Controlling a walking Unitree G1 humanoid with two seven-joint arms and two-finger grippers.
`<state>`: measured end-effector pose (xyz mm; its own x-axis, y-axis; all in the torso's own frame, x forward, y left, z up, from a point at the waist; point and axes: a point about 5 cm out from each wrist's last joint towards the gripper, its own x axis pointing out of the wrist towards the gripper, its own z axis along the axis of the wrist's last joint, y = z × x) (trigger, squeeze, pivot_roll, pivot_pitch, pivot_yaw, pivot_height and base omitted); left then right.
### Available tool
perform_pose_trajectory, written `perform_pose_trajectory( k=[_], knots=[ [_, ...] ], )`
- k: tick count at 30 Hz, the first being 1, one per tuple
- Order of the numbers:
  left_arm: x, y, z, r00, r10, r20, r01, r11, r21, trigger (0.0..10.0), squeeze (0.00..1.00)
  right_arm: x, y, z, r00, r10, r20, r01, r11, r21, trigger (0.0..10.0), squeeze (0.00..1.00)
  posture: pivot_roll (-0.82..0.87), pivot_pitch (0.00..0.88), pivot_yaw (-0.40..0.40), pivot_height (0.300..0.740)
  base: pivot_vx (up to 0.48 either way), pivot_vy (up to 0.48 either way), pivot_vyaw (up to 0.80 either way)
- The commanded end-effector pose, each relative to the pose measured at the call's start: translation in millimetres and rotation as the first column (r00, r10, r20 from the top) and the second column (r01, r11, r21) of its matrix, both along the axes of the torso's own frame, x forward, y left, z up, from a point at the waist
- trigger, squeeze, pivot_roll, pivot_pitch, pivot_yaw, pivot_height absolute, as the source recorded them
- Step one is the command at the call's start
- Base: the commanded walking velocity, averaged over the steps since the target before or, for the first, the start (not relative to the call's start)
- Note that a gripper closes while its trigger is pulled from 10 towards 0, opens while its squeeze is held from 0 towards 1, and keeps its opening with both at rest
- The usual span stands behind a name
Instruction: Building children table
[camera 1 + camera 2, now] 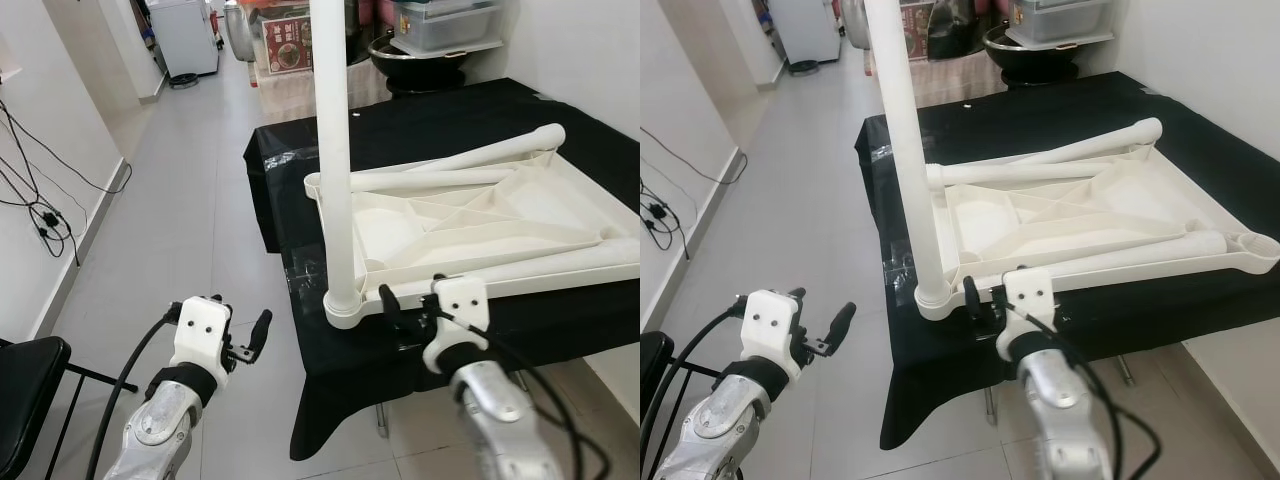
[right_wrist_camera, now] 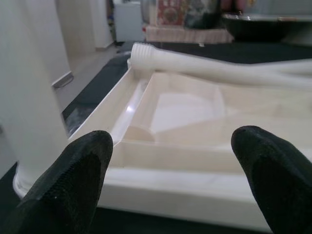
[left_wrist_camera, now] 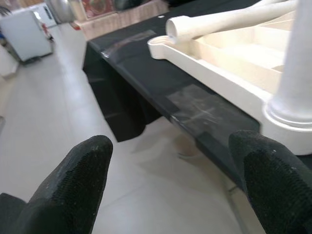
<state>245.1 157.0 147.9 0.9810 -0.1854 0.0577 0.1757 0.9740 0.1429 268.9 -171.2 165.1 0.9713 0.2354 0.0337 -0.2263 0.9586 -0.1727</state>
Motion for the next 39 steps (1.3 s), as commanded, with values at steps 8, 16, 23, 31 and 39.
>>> perform_pose_trajectory(
  k=[8, 16, 23, 31, 39],
  knots=[
    [-8.3, 0.7, 1.5, 0.998, -0.056, -0.04, 0.056, 0.998, 0.005, 10.0, 0.0, -2.7, 24.5, 45.1, 0.77, 0.635, -0.061, -0.637, 0.758, -0.144, 10.0, 0.0, -0.08, 0.119, 0.042, 0.74, 0.0, 0.0, 0.0],
    [-60.2, -28.5, -2.2, 0.935, -0.352, -0.052, 0.353, 0.936, 0.006, 10.0, 0.0, 28.8, 33.7, 68.5, 0.68, 0.732, -0.039, -0.731, 0.672, -0.121, 10.0, 0.0, -0.04, 0.181, 0.016, 0.74, 0.0, 0.0, 0.0],
    [-77.0, -31.3, 1.5, 0.921, -0.388, -0.048, 0.387, 0.922, -0.019, 10.0, 0.0, 42.0, 33.2, 69.2, 0.665, 0.743, -0.069, -0.745, 0.654, -0.132, 10.0, 0.0, -0.01, 0.215, 0.003, 0.74, 0.0, 0.0, 0.0],
    [-86.1, -33.3, 6.0, 0.916, -0.401, -0.03, 0.399, 0.916, -0.04, 10.0, 0.0, 45.6, 32.6, 71.3, 0.643, 0.763, -0.072, -0.765, 0.635, -0.105, 10.0, 0.0, 0.0, 0.243, -0.005, 0.74, 0.0, 0.0, 0.0],
    [-91.3, -35.1, 8.8, 0.915, -0.404, -0.01, 0.403, 0.914, -0.042, 10.0, 0.0, 61.3, 63.9, 68.2, 0.626, 0.779, -0.016, -0.778, 0.624, -0.069, 10.0, 0.0, 0.02, 0.238, -0.01, 0.74, 0.0, 0.0, 0.0]
  ],
)
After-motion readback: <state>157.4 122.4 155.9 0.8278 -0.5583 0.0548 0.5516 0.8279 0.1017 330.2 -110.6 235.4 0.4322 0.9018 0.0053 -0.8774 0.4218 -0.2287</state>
